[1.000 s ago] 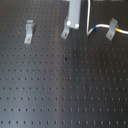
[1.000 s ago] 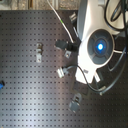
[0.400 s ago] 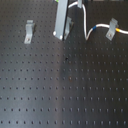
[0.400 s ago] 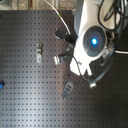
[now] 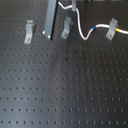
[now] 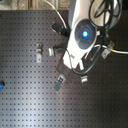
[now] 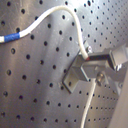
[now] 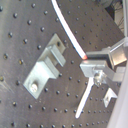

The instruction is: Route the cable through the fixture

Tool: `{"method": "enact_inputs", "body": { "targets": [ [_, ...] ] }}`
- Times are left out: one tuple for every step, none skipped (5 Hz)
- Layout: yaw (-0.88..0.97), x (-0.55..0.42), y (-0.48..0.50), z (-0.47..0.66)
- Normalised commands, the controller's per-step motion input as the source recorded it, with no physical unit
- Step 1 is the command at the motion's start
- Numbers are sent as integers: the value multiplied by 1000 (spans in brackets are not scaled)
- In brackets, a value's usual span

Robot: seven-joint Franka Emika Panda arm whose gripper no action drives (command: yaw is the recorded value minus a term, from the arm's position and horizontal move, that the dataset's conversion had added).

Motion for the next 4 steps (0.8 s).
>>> {"method": "enact_inputs", "body": {
  "targets": [
    [0, -279, 171, 148],
    [-303, -210, 132, 207],
    [-411, -218, 119, 120],
    [-440, -189, 79, 122]
  ]
}}
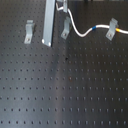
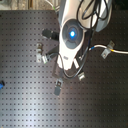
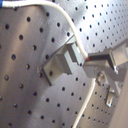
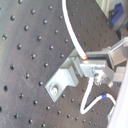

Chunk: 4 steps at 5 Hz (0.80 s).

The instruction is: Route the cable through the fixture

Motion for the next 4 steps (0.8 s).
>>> {"method": "enact_inputs", "body": {
  "targets": [
    [-328, -199, 63, 150],
    [-191, -58, 16, 174],
    [-154, -120, 9, 141],
    [-163, -121, -25, 168]
  ]
}}
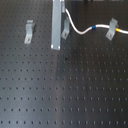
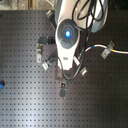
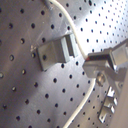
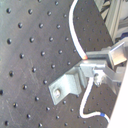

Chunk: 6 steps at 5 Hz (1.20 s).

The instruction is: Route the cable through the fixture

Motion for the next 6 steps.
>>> {"method": "enact_inputs", "body": {
  "targets": [
    [-111, -179, -65, 178],
    [-137, -159, -22, 255],
    [-134, -167, -33, 236],
    [-91, -96, 8, 319],
    [-46, -131, 4, 252],
    [0, -157, 32, 305]
  ]
}}
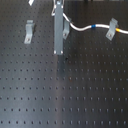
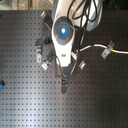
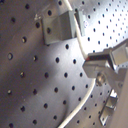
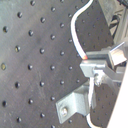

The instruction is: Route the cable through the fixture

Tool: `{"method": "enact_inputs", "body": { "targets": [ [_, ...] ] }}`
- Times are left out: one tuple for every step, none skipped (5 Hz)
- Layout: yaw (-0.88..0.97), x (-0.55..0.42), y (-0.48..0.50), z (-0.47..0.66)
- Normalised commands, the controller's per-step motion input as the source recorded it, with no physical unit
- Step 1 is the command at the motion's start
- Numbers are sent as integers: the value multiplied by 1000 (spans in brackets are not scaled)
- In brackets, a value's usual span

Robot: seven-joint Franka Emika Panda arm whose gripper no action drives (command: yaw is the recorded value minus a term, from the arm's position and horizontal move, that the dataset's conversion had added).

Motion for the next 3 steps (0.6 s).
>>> {"method": "enact_inputs", "body": {
  "targets": [
    [0, -193, 5, 341],
    [0, -169, 16, 456],
    [0, -102, 60, 333]
  ]
}}
